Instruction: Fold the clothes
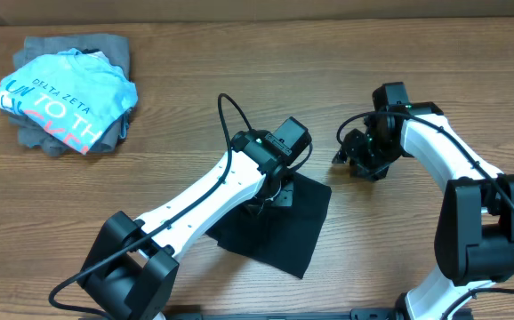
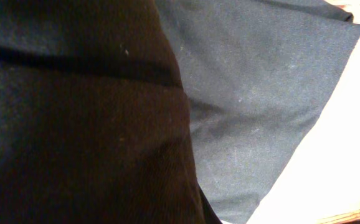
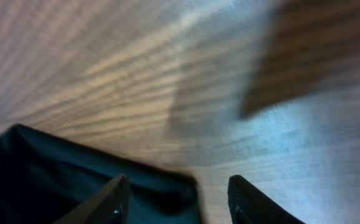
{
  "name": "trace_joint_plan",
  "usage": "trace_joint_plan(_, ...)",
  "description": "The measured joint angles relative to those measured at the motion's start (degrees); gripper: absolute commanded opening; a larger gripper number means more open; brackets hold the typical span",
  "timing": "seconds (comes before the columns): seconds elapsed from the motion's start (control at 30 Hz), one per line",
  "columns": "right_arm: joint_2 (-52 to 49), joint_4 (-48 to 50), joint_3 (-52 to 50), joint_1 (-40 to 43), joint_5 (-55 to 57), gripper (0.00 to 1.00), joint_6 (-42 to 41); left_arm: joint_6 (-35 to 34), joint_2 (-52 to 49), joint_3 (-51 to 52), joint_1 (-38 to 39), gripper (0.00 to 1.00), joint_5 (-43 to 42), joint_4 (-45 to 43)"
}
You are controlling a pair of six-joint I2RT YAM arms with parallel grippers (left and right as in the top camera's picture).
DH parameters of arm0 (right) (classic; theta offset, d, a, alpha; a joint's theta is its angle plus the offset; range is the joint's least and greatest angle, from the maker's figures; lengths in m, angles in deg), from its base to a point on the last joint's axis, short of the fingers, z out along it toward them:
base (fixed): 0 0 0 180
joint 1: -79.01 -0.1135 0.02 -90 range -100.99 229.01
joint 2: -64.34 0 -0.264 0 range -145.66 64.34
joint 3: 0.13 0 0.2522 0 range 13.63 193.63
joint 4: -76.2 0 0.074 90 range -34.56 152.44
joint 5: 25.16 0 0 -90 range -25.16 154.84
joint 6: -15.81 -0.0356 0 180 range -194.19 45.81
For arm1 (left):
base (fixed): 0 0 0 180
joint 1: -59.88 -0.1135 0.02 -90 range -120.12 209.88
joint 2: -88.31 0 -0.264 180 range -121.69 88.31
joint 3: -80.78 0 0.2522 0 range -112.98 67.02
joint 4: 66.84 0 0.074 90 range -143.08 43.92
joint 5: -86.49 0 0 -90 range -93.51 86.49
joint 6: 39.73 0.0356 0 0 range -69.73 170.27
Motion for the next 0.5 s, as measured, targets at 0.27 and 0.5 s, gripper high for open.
trace_joint_plan(0.27,0.17,-4.00,-3.10,-0.13,-1.73,0.46,4.04,0.02,0.00,0.00,-0.31,0.04,0.02,1.84)
trace_joint_plan(0.5,0.20,3.72,-9.99,-2.12,-9.46,0.46,8.66,0.68,0.00,-2.71,-0.83,0.04,-0.04,3.34)
